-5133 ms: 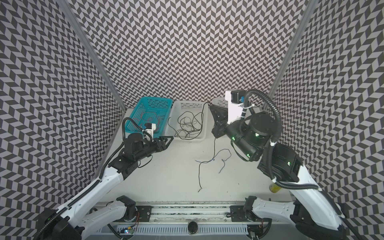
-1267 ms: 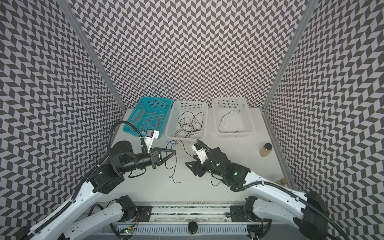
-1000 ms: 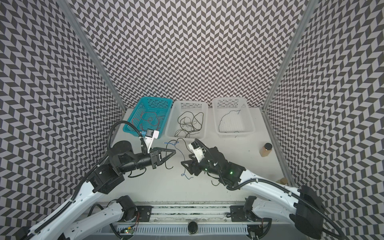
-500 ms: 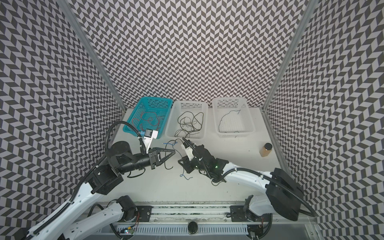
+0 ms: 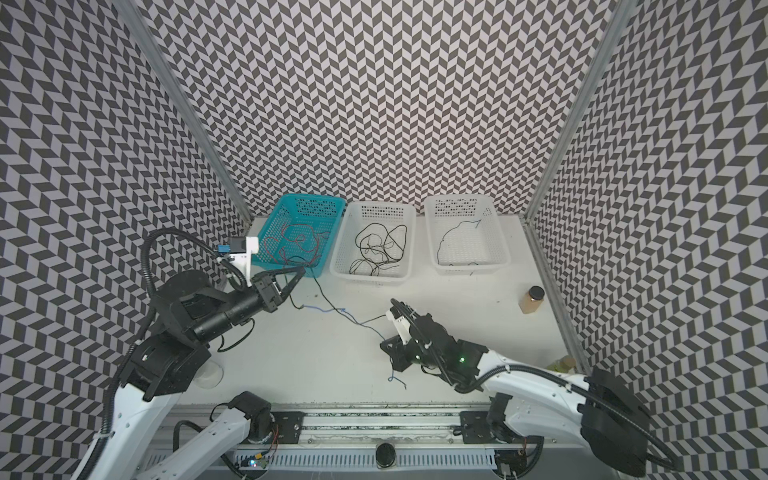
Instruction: Untangle the cables
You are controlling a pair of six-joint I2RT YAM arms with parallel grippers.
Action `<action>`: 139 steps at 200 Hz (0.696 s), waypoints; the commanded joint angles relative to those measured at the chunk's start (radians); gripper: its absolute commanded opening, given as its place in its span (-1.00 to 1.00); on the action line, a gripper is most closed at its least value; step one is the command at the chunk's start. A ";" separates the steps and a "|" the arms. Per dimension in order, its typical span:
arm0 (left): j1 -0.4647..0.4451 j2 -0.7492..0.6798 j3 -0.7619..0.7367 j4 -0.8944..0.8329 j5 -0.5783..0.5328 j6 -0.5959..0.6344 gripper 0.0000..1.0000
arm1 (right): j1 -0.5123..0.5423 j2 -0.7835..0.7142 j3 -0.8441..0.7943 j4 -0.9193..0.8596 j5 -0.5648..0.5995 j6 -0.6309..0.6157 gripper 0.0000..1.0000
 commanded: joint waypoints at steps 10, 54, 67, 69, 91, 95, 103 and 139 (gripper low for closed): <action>0.148 0.035 0.033 -0.051 0.030 -0.003 -1.00 | 0.063 -0.180 -0.054 -0.188 0.050 0.041 -1.00; 0.165 0.060 0.028 -0.052 -0.014 0.025 -1.00 | 0.072 -0.573 -0.114 -0.477 0.142 0.077 -1.00; 0.167 0.070 0.046 -0.049 -0.001 0.022 -1.00 | 0.071 -0.683 -0.109 -0.605 0.243 0.113 -1.00; 0.168 0.071 0.050 -0.049 -0.002 0.023 -1.00 | 0.071 -0.696 -0.109 -0.619 0.263 0.123 -1.00; 0.173 0.076 0.157 -0.110 -0.115 0.094 -1.00 | 0.071 -0.861 -0.093 -0.849 0.437 0.251 -1.00; 0.171 0.079 0.178 -0.123 -0.146 0.110 -1.00 | 0.071 -0.878 -0.089 -0.880 0.460 0.281 -1.00; 0.171 0.084 0.214 -0.133 -0.178 0.129 -1.00 | 0.071 -0.896 -0.092 -0.910 0.486 0.329 -1.00; 0.171 0.113 0.254 -0.096 -0.167 0.110 -1.00 | 0.071 -0.739 -0.009 -1.036 0.648 0.447 -1.00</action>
